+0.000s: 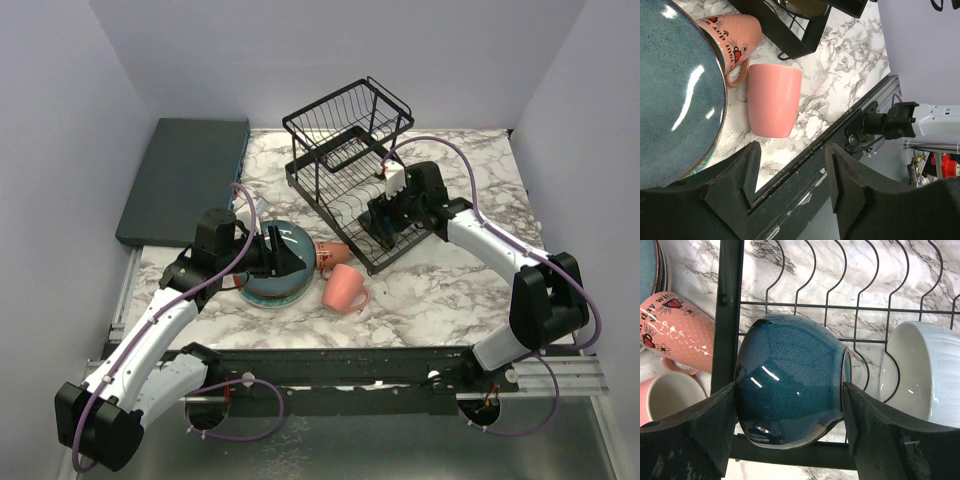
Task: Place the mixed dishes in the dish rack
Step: Insert the bowl into the dish rack.
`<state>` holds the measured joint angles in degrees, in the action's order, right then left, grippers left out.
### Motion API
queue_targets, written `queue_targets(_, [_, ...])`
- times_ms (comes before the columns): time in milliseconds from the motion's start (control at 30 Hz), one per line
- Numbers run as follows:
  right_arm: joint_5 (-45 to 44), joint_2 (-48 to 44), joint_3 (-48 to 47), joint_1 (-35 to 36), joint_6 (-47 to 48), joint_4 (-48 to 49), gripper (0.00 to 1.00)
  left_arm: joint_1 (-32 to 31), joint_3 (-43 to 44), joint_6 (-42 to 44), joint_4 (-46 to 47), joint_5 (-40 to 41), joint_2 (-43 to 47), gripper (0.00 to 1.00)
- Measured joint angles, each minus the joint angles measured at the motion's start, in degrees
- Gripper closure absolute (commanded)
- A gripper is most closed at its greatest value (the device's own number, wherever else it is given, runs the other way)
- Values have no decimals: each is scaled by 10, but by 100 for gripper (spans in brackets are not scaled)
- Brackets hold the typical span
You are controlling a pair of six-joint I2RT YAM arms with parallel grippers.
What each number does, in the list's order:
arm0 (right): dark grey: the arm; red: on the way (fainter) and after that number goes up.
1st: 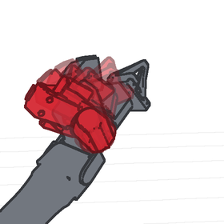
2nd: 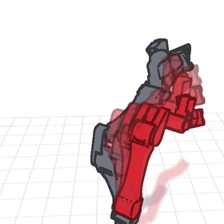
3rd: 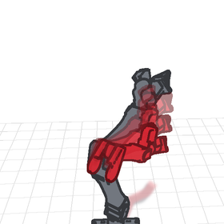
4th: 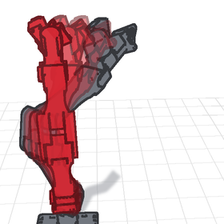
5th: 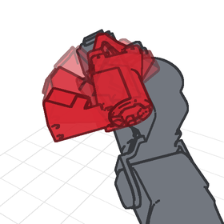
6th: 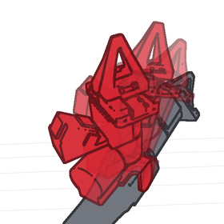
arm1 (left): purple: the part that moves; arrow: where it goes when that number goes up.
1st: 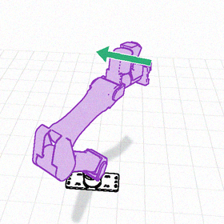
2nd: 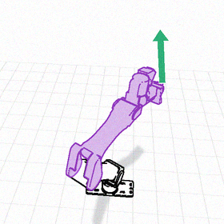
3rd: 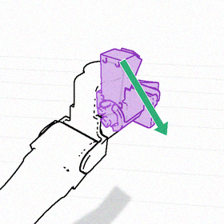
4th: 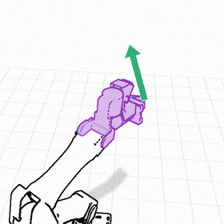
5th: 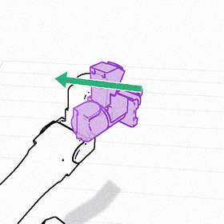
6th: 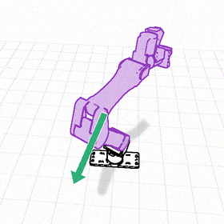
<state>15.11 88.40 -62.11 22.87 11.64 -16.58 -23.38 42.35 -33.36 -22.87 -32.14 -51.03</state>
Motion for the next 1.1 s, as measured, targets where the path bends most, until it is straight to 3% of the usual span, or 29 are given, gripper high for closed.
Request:
queue_targets(167, [10, 6, -6, 0, -5, -2, 62, 0, 0, 1, 0, 0, 2, 40])
queue_targets(367, [6, 7, -7, 0, -18, -2, 41, 0, 0, 1, 0, 0, 3, 39])
queue_targets(933, [-42, 8, -19, 0, -47, -11, 1, 0, 0, 1, -1, 1, 3, 35])
queue_targets(1100, [-50, 8, -23, 0, -48, -11, 0, 0, 0, 1, -2, 1, 3, 34])
